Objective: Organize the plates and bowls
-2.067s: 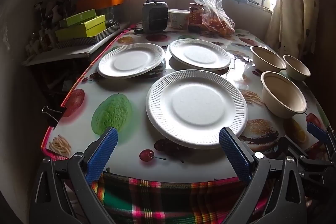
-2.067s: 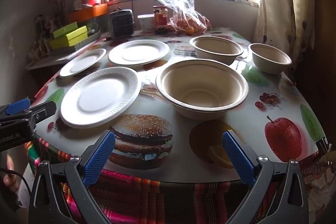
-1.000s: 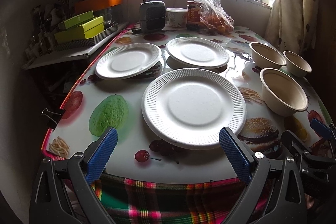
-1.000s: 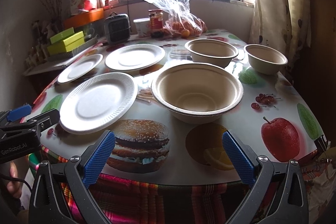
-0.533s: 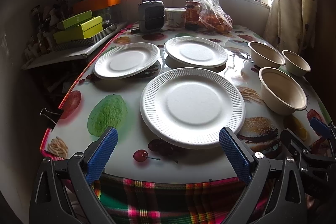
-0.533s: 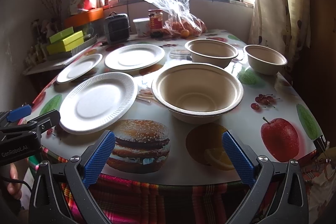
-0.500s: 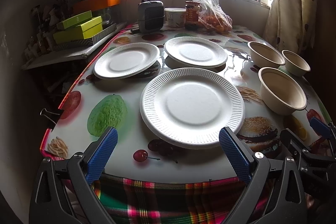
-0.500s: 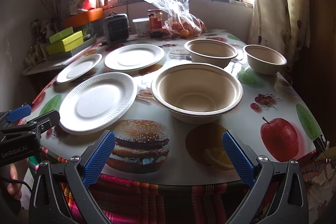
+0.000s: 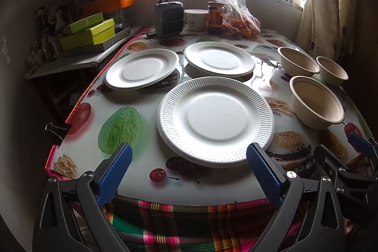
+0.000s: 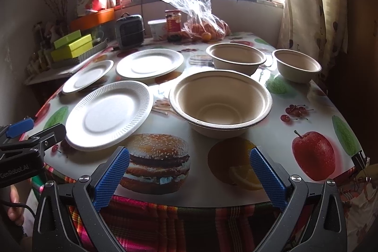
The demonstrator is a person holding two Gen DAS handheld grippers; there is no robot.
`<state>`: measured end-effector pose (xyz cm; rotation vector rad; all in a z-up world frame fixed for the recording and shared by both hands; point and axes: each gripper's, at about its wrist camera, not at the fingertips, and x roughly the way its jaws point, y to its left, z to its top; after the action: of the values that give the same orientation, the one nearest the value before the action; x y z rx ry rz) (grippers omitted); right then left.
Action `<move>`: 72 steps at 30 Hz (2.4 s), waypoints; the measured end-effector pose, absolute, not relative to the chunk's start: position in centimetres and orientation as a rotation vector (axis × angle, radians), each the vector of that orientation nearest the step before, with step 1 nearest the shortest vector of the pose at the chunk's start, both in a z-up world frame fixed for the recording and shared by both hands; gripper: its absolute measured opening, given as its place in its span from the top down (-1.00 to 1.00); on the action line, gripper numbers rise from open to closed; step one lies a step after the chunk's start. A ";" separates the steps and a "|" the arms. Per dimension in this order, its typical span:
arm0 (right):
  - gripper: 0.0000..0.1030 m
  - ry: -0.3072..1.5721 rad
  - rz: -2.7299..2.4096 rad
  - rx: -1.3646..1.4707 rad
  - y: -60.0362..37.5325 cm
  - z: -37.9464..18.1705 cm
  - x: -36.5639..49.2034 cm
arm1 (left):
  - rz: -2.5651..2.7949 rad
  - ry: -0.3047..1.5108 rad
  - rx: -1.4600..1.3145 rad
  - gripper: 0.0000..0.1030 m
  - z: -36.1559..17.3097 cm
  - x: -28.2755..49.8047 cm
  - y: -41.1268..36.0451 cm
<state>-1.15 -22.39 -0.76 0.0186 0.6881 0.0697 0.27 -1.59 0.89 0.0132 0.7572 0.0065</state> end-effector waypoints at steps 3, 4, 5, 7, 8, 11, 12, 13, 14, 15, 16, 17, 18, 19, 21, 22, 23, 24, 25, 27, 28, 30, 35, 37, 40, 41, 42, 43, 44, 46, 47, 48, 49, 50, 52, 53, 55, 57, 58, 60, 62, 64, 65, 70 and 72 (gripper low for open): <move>-1.00 0.688 0.069 0.019 -22.4 -0.8 -1.1 | 0.007 0.757 0.013 -0.90 0.9 0.3 -1.6; -1.00 0.689 0.069 0.019 -22.4 -0.8 -1.1 | 0.007 0.758 0.013 -0.90 0.9 0.3 -1.6; -1.00 0.690 0.069 0.019 -22.4 -0.8 -1.1 | 0.008 0.758 0.012 -0.90 0.9 0.3 -1.6; -1.00 0.692 0.068 0.018 -22.3 -0.8 -1.1 | 0.007 0.758 0.012 -0.90 0.9 0.2 -1.6; -1.00 0.691 0.068 0.017 -22.3 -0.8 -1.2 | 0.008 0.758 0.012 -0.90 0.9 0.2 -1.6; -1.00 0.692 0.068 0.017 -22.3 -0.8 -1.1 | 0.008 0.758 0.013 -0.90 0.9 0.2 -1.6; -1.00 0.691 0.069 0.018 -22.3 -0.8 -1.1 | 0.007 0.757 0.012 -0.90 0.9 0.2 -1.6; -1.00 0.691 0.070 0.017 -22.3 -0.8 -1.1 | 0.007 0.757 0.012 -0.90 0.9 0.2 -1.6; -1.00 0.692 0.070 0.016 -22.3 -0.8 -1.1 | 0.008 0.758 0.012 -0.90 0.9 0.3 -1.6; -1.00 0.692 0.069 0.016 -22.3 -0.8 -1.1 | 0.007 0.758 0.011 -0.90 0.9 0.2 -1.6; -1.00 0.693 0.069 0.014 -22.3 -0.8 -1.1 | 0.007 0.758 0.010 -0.90 0.9 0.2 -1.6; -1.00 0.692 0.070 0.012 -22.3 -0.7 -1.1 | 0.007 0.758 0.012 -0.90 0.9 0.3 -1.6; -1.00 0.692 0.071 0.010 -22.2 -0.6 -1.0 | 0.009 0.758 0.012 -0.90 0.9 0.3 -1.6; -1.00 0.692 0.072 0.008 -22.2 -0.5 -0.9 | 0.010 0.757 0.011 -0.90 0.9 0.3 -1.5; -1.00 0.689 0.084 0.004 -22.0 -0.2 -0.7 | 0.011 0.756 0.004 -0.90 1.1 0.5 -1.1; -1.00 0.688 0.091 0.001 -21.9 0.0 -0.6 | 0.012 0.754 0.001 -0.90 1.2 0.6 -1.0; -1.00 0.687 0.101 0.001 -21.7 0.3 -0.5 | 0.015 0.753 -0.004 -0.90 1.4 0.8 -0.6; -1.00 0.682 0.112 0.001 -21.5 0.6 -0.3 | 0.020 0.752 -0.010 -0.89 1.5 1.0 -0.2; -1.00 0.676 0.119 -0.003 -21.4 0.9 -0.1 | 0.022 0.751 -0.018 -0.90 1.7 1.2 0.1; -1.00 0.670 0.131 -0.014 -20.9 1.5 0.5 | 0.030 0.751 -0.031 -0.90 2.1 1.5 0.9; -1.00 0.667 0.143 -0.014 -20.7 1.8 0.8 | 0.033 0.750 -0.035 -0.90 2.3 1.7 1.3; -1.00 0.667 0.162 -0.014 -20.2 2.5 1.6 | 0.042 0.747 -0.047 -0.90 2.7 2.2 2.1; -1.00 0.649 0.198 -0.045 -18.5 4.1 3.9 | 0.079 0.728 -0.059 -0.90 3.8 3.5 4.3; -1.00 0.648 0.221 -0.054 -17.8 4.6 5.0 | 0.099 0.724 -0.063 -0.90 4.2 4.2 5.3; -1.00 0.644 0.244 -0.074 -16.5 5.3 6.5 | 0.139 0.729 -0.077 -0.90 4.5 5.4 7.2; -1.00 0.642 0.256 -0.079 -16.1 5.5 7.1 | 0.148 0.729 -0.081 -0.90 4.6 5.8 7.8; -1.00 0.645 0.266 -0.083 -15.8 5.7 7.7 | 0.161 0.735 -0.083 -0.90 4.6 6.2 8.3; -1.00 0.648 0.271 -0.088 -15.3 5.8 8.1 | 0.170 0.737 -0.086 -0.90 4.7 6.6 8.8; -1.00 0.650 0.280 -0.092 -14.9 5.9 8.6 | 0.175 0.734 -0.087 -0.90 4.8 6.9 9.2; -1.00 0.659 0.294 -0.103 -14.0 6.0 9.6 | 0.188 0.737 -0.090 -0.90 4.9 7.6 10.1; -1.00 0.663 0.306 -0.108 -13.5 6.1 10.1 | 0.188 0.739 -0.096 -0.90 5.0 8.0 10.5; -1.00 0.668 0.322 -0.112 -13.1 6.2 10.7 | 0.188 0.745 -0.105 -0.89 5.0 8.4 11.0; -1.00 0.674 0.330 -0.116 -12.6 6.3 11.2 | 0.187 0.752 -0.117 -0.89 5.0 8.8 11.5; -1.00 0.676 0.341 -0.120 -12.1 6.5 11.7 | 0.181 0.754 -0.131 -0.90 5.0 9.2 12.0; -1.00 0.680 0.372 -0.130 -11.2 6.7 12.7 | 0.178 0.760 -0.151 -0.89 5.0 10.0 12.9; -1.00 0.684 0.379 -0.133 -10.8 6.9 13.2 | 0.178 0.760 -0.152 -0.89 5.1 10.4 13.2; -1.00 0.699 0.414 -0.132 -10.0 7.1 14.3 | 0.176 0.767 -0.152 -0.89 5.1 11.2 13.9; -1.00 0.710 0.431 -0.141 -9.3 7.4 15.3 | 0.168 0.776 -0.167 -0.89 5.0 11.9 14.6; -1.00 0.709 0.445 -0.148 -9.0 7.5 15.8 | 0.167 0.781 -0.173 -0.89 4.9 12.2 14.9; -0.99 0.712 0.455 -0.158 -8.4 7.7 16.8 | 0.172 0.784 -0.173 -0.85 4.9 12.9 15.4; -0.92 0.727 0.466 -0.155 -7.9 7.8 18.0 | 0.163 0.795 -0.184 -0.79 4.8 13.6 16.0; -0.88 0.736 0.485 -0.150 -7.2 8.0 19.0 | 0.152 0.801 -0.203 -0.73 4.8 14.2 16.6; -0.88 0.736 0.490 -0.158 -6.7 8.2 19.5 | 0.161 0.799 -0.204 -0.73 4.8 14.4 16.8; -0.87 0.800 0.534 -0.163 -4.1 7.4 22.6 | 0.159 0.808 -0.209 -0.73 4.7 15.7 17.7; -0.83 0.836 0.541 -0.160 -3.3 6.7 23.8 | 0.149 0.820 -0.220 -0.73 4.4 16.2 18.0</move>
<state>23.81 -3.28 6.72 -0.1599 0.8363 0.5407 16.25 18.03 4.45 -0.2204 0.8200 0.1486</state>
